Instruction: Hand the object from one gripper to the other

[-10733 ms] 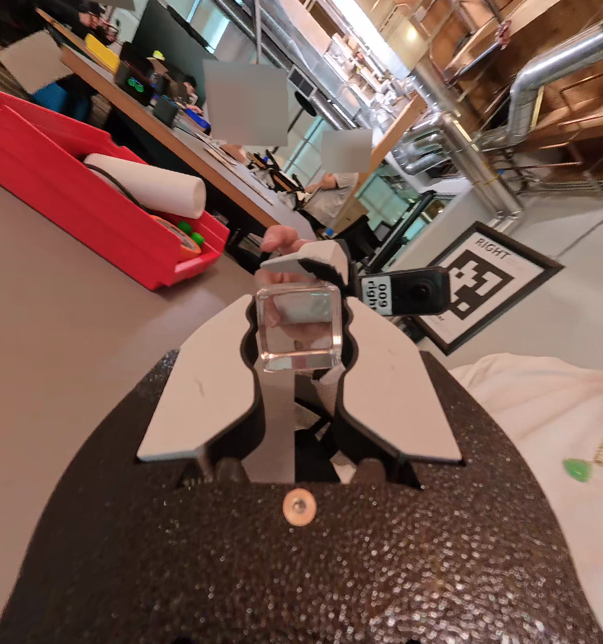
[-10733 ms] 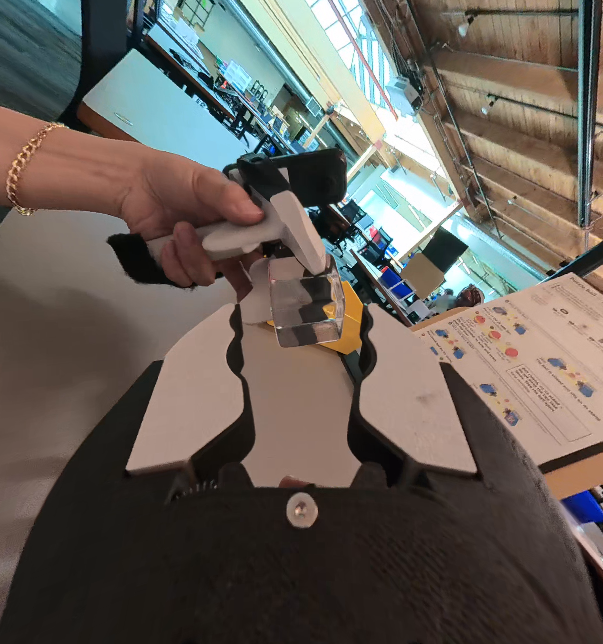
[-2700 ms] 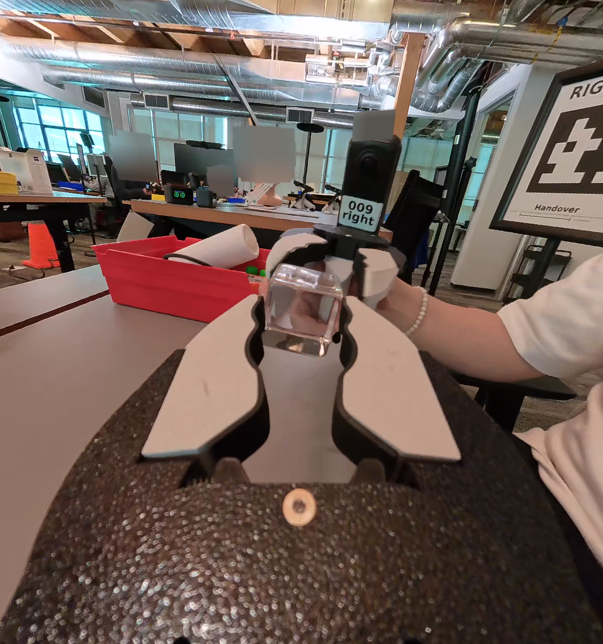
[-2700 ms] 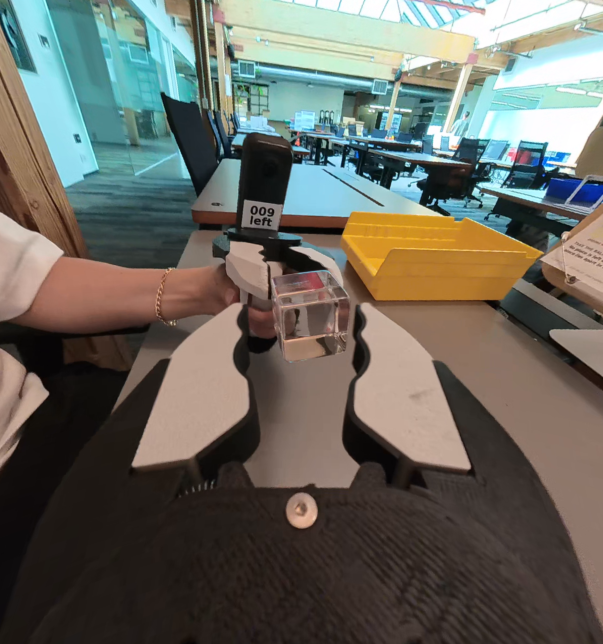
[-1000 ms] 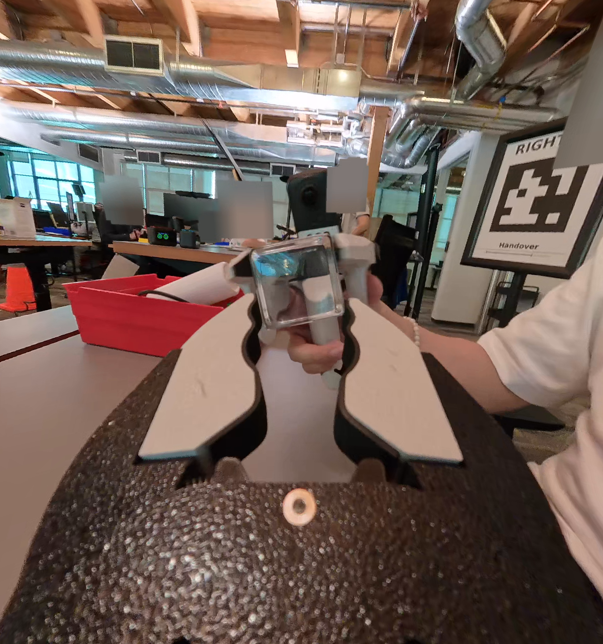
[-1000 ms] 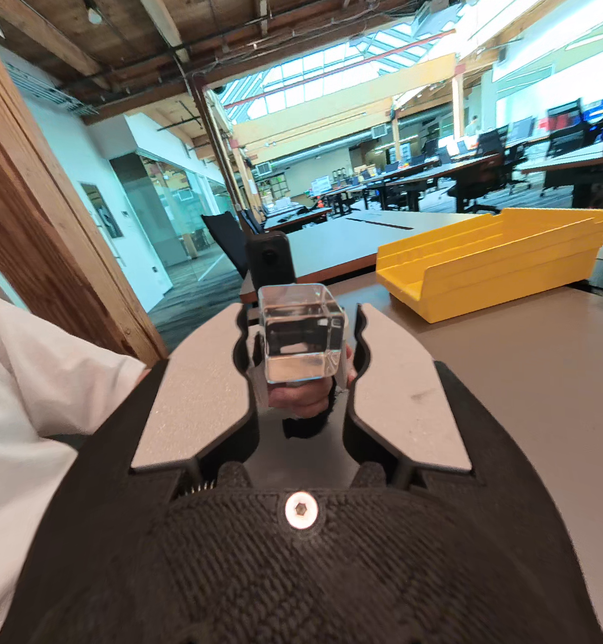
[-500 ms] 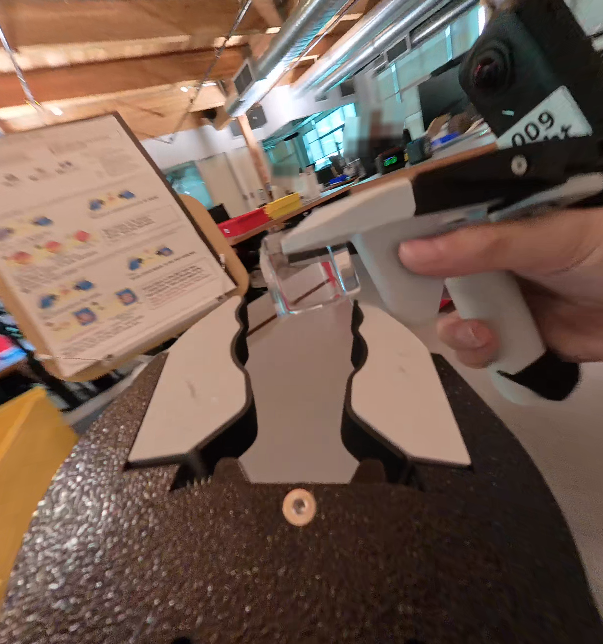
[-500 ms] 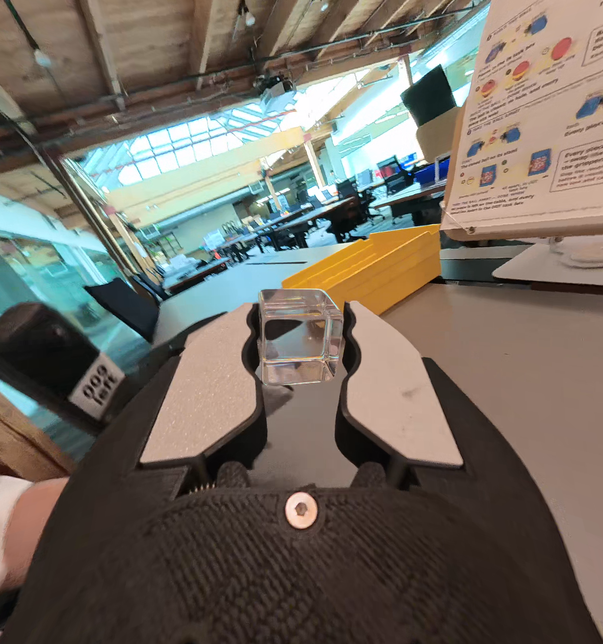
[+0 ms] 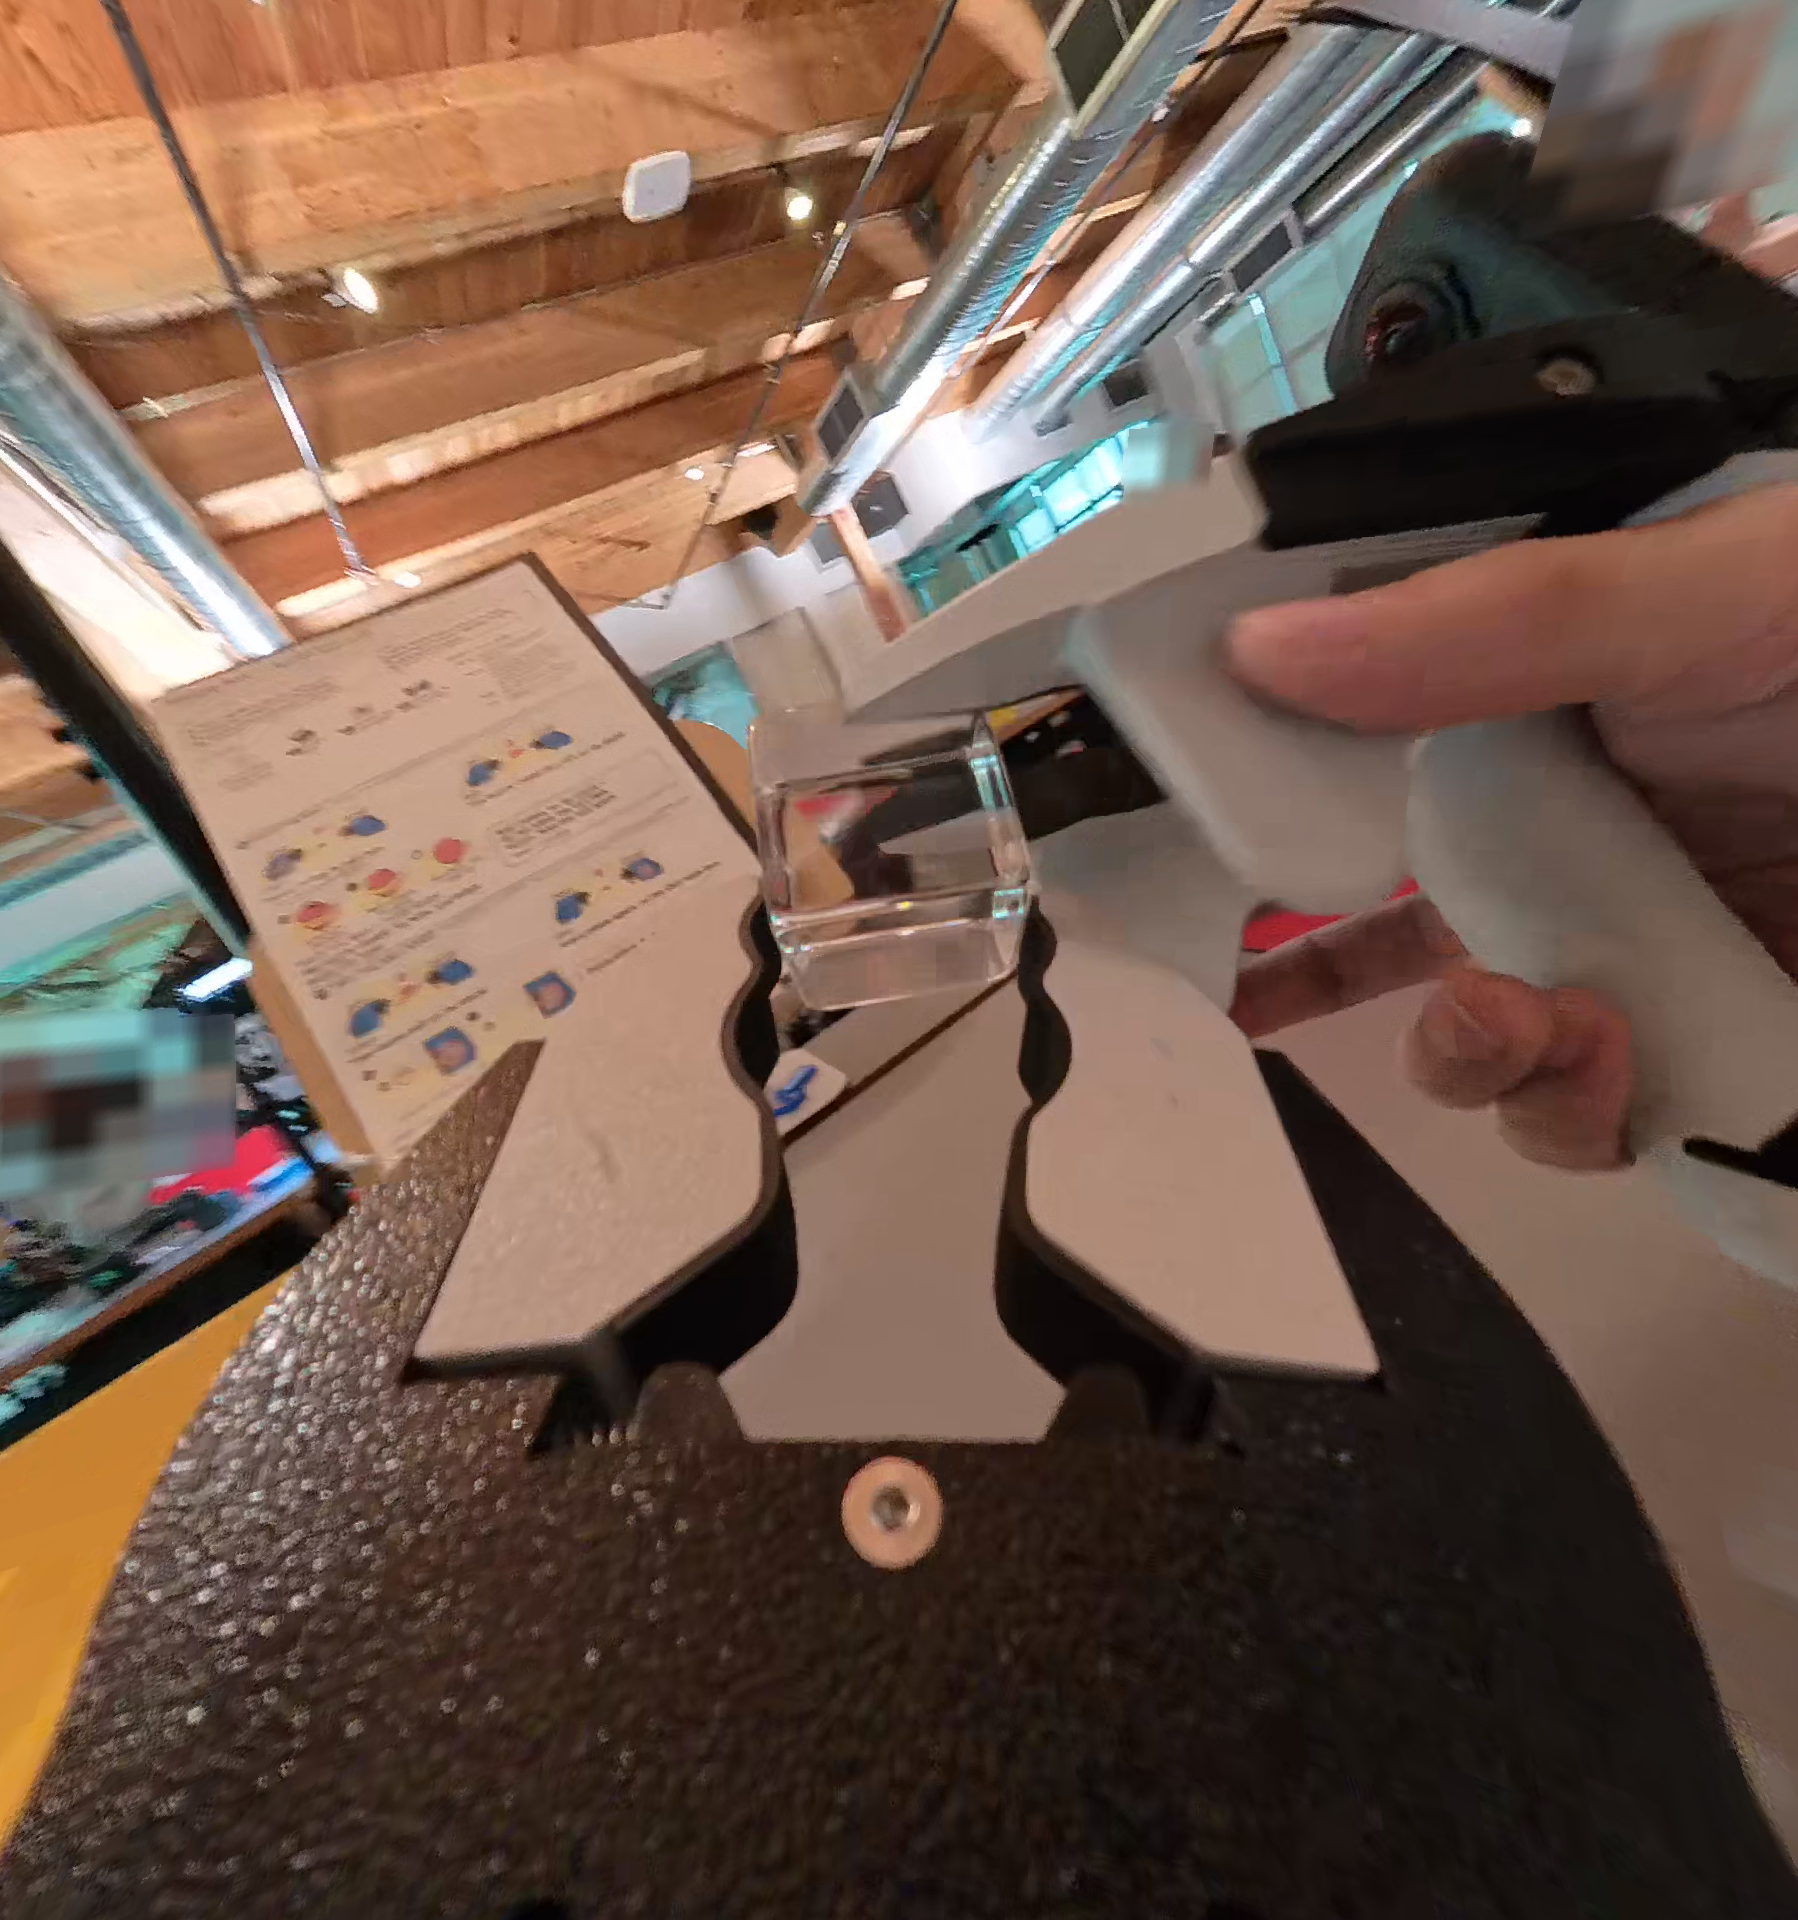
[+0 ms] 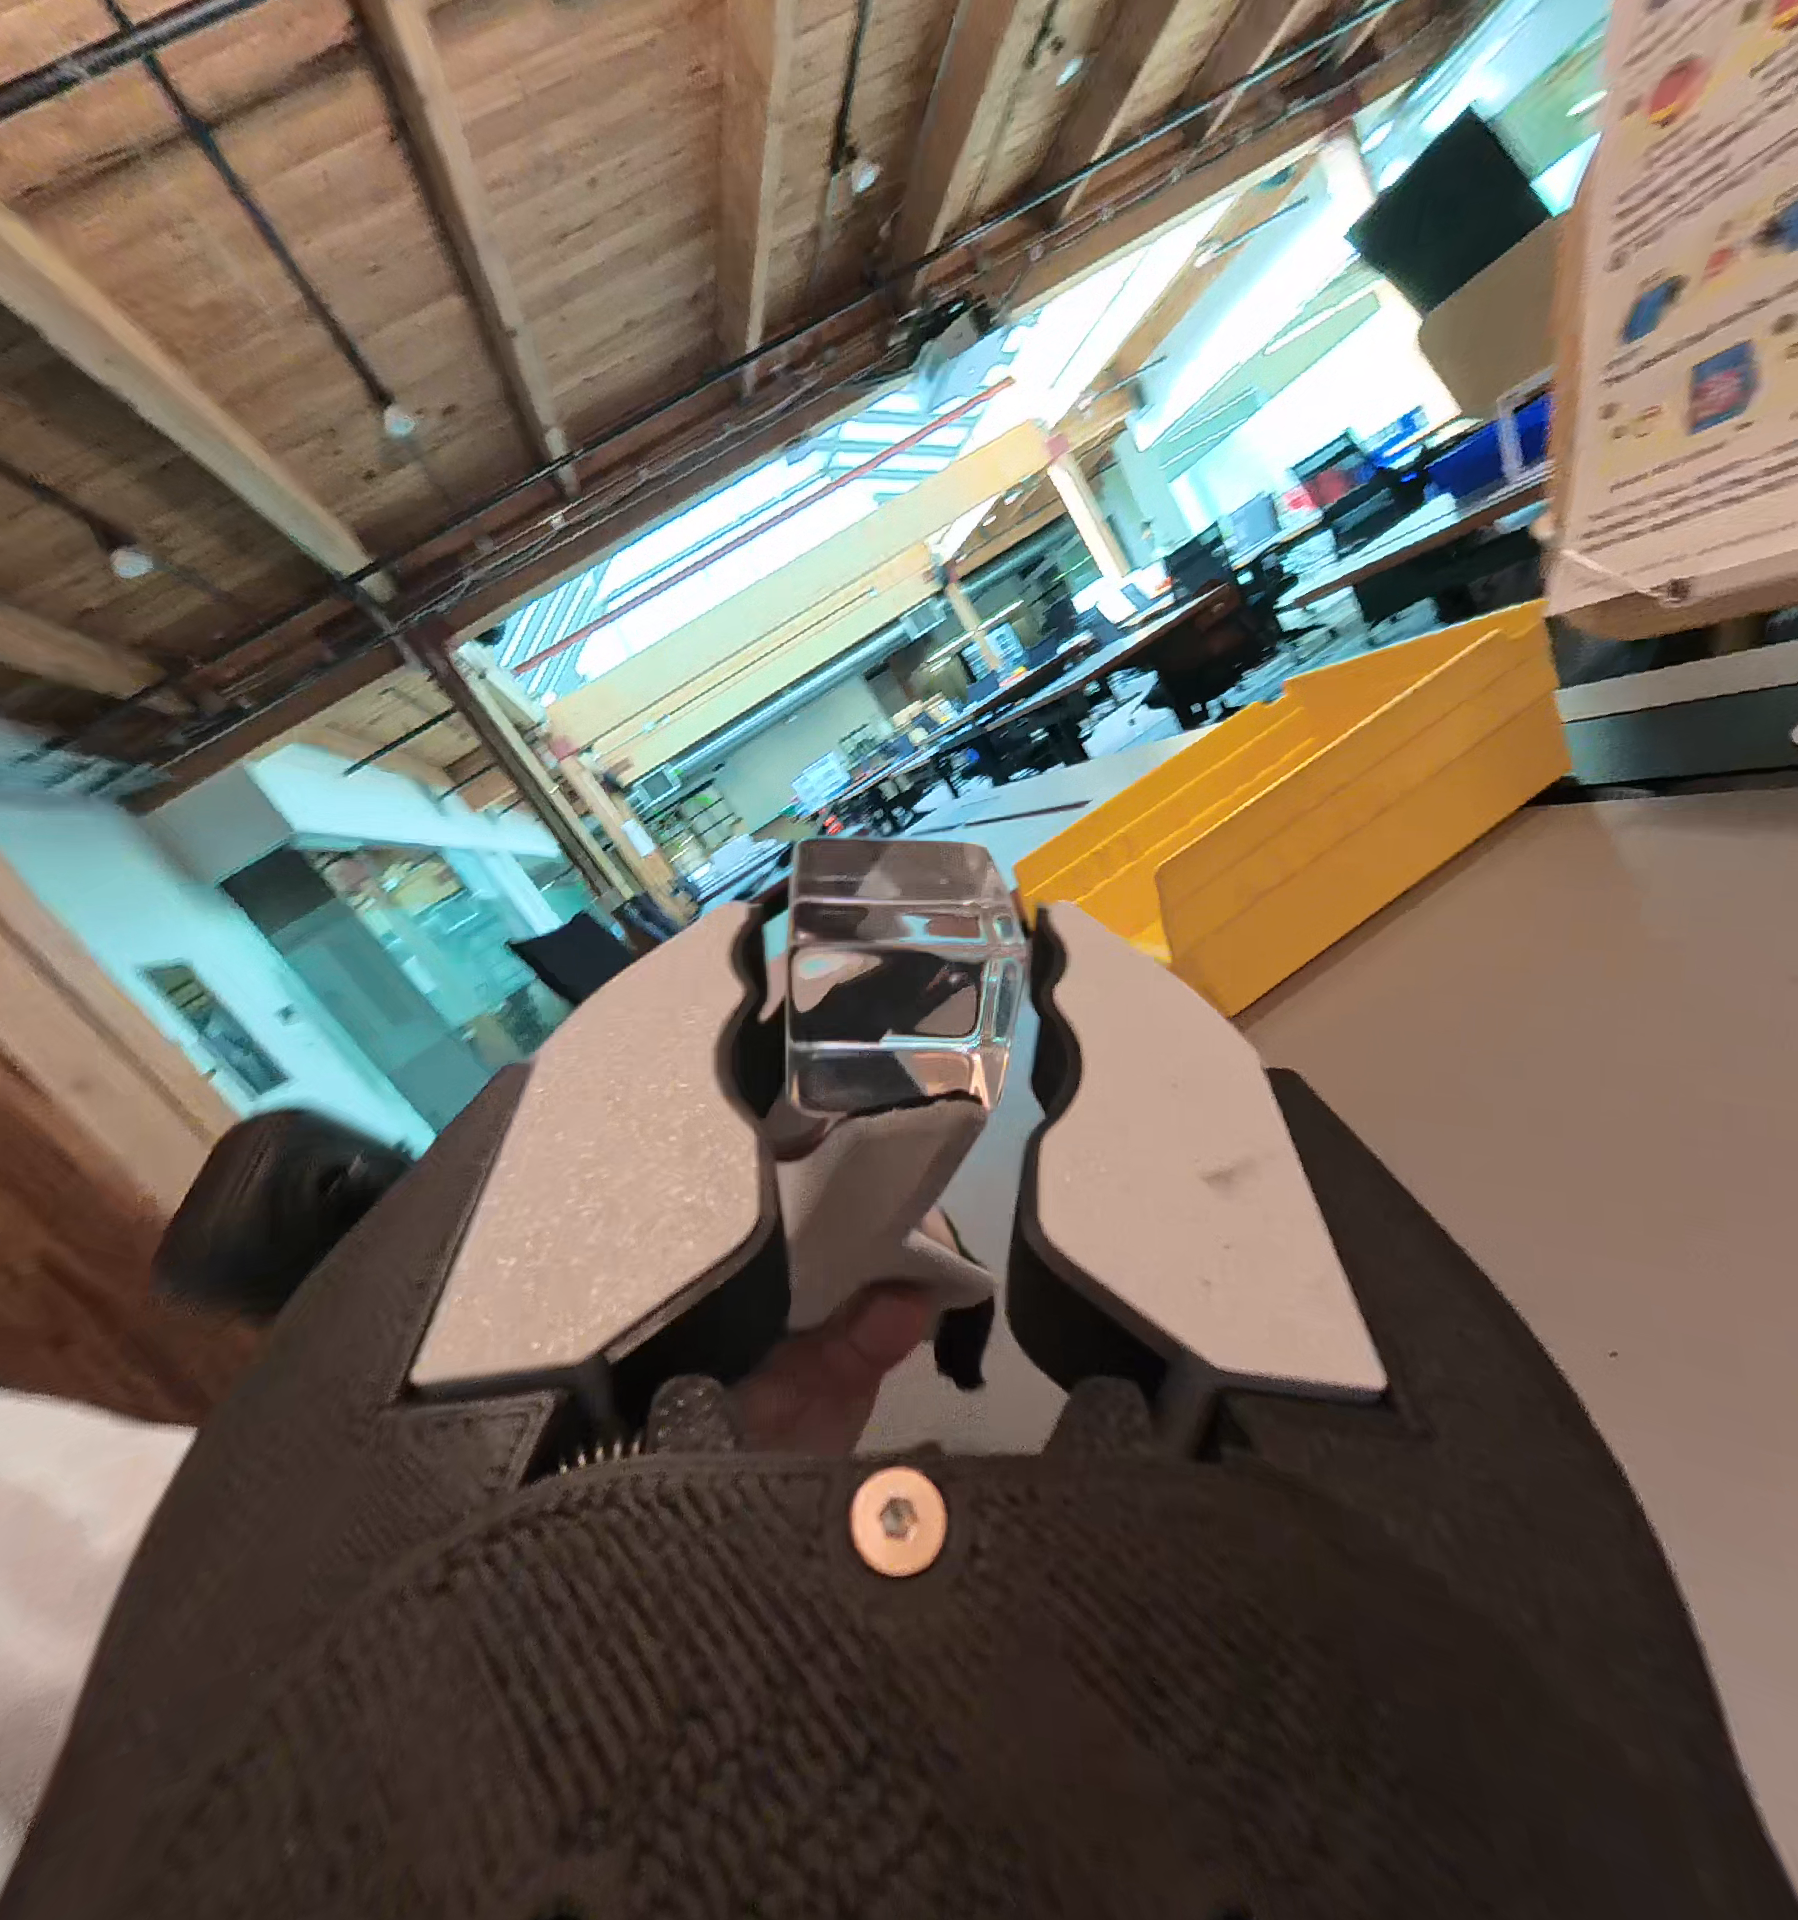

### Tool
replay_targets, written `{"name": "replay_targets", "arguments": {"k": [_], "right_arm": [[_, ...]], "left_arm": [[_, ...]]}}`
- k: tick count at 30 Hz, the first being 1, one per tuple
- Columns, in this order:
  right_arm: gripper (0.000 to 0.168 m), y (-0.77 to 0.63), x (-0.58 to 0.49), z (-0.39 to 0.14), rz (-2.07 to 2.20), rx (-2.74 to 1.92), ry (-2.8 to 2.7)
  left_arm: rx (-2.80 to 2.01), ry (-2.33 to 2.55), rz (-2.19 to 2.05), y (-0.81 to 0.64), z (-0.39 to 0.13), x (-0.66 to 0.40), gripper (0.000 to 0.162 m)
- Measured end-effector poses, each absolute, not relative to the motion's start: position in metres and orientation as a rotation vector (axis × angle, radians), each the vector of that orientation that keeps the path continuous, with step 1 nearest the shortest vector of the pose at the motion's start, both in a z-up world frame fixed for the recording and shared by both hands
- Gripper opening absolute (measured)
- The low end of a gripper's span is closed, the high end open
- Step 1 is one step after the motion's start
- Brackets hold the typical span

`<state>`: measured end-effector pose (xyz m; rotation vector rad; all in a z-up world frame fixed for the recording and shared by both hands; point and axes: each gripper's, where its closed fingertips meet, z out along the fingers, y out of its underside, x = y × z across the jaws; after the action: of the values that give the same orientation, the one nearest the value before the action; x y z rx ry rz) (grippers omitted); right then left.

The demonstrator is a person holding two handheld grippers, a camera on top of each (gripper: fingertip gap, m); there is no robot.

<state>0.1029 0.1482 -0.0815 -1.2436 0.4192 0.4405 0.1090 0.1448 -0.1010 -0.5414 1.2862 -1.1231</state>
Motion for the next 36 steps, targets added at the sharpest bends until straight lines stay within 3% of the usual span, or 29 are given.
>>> {"name": "replay_targets", "arguments": {"k": [1,2,8,14,19,23,29,32,36], "right_arm": [[0.059,0.147,0.103,-0.081,0.455,-1.271,0.386],[0.069,0.145,0.102,-0.083,0.455,-1.321,0.340],[0.087,0.122,0.087,-0.093,0.146,-1.500,-0.151],[0.081,0.118,0.064,-0.110,-0.209,-1.556,-0.555],[0.053,0.121,0.044,-0.123,-0.368,-1.556,-0.783],[0.054,0.123,0.027,-0.132,-0.304,-1.564,-0.862],[0.046,0.135,0.033,-0.158,-0.327,-1.685,-0.882],[0.045,0.140,0.055,-0.149,-0.351,-1.742,-0.700],[0.045,0.139,0.087,-0.134,-0.159,-1.738,-0.328]], "left_arm": [[-0.549,1.319,-1.167,0.146,-0.100,0.110,0.043],[-0.550,1.369,-1.226,0.146,-0.100,0.110,0.043],[-0.649,1.906,-1.670,0.136,-0.120,0.093,0.044],[-0.717,2.248,-2.084,0.122,-0.128,0.054,0.043],[-0.803,2.484,-2.291,0.114,-0.135,0.030,0.043],[-0.800,2.630,-2.300,0.110,-0.143,0.017,0.044],[-0.859,2.618,-2.316,0.111,-0.150,0.023,0.045],[-0.925,2.299,-2.362,0.122,-0.135,0.051,0.047],[-0.707,1.928,-2.094,0.145,-0.112,0.076,0.057]]}}
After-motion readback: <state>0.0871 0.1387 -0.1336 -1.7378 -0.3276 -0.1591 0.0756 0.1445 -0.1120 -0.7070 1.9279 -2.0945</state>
